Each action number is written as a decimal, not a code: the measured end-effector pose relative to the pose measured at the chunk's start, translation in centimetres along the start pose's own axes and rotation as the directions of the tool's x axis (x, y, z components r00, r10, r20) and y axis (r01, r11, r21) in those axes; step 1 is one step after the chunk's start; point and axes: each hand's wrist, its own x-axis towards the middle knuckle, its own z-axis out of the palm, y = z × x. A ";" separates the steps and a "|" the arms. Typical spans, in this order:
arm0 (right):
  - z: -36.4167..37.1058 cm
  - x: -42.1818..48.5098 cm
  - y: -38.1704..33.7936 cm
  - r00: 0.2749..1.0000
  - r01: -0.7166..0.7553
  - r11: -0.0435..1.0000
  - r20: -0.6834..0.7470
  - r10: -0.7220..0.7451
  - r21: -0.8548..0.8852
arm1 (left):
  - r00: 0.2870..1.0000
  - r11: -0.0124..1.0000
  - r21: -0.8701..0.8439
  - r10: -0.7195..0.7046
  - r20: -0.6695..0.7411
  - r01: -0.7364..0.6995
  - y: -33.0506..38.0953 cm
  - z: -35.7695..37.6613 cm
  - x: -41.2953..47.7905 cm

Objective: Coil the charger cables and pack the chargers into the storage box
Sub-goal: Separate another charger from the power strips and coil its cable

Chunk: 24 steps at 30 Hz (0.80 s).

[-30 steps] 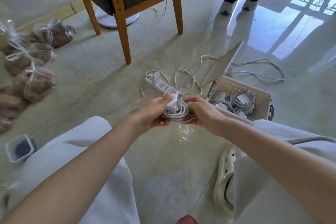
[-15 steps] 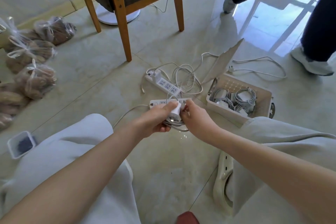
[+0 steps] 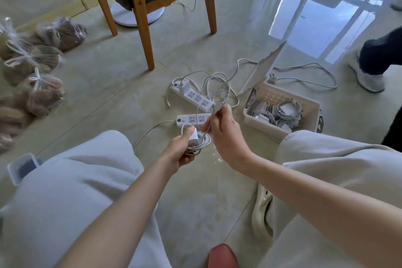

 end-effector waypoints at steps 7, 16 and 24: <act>0.2 -1.3 0.1 0.999 0.010 1.000 0.042 -0.010 -0.009 | 0.998 0.997 0.047 0.061 -0.011 -0.060 -1.1 -0.8 -0.1; -1.8 1.4 6.0 0.947 -0.302 0.883 -0.009 0.320 -0.358 | 0.949 0.942 0.114 0.311 0.056 -0.316 -1.9 0.2 -1.4; -2.1 -0.3 5.6 0.778 -0.338 0.840 0.377 0.503 -0.424 | 0.913 0.915 0.101 0.371 0.168 -0.391 -2.6 0.0 -2.9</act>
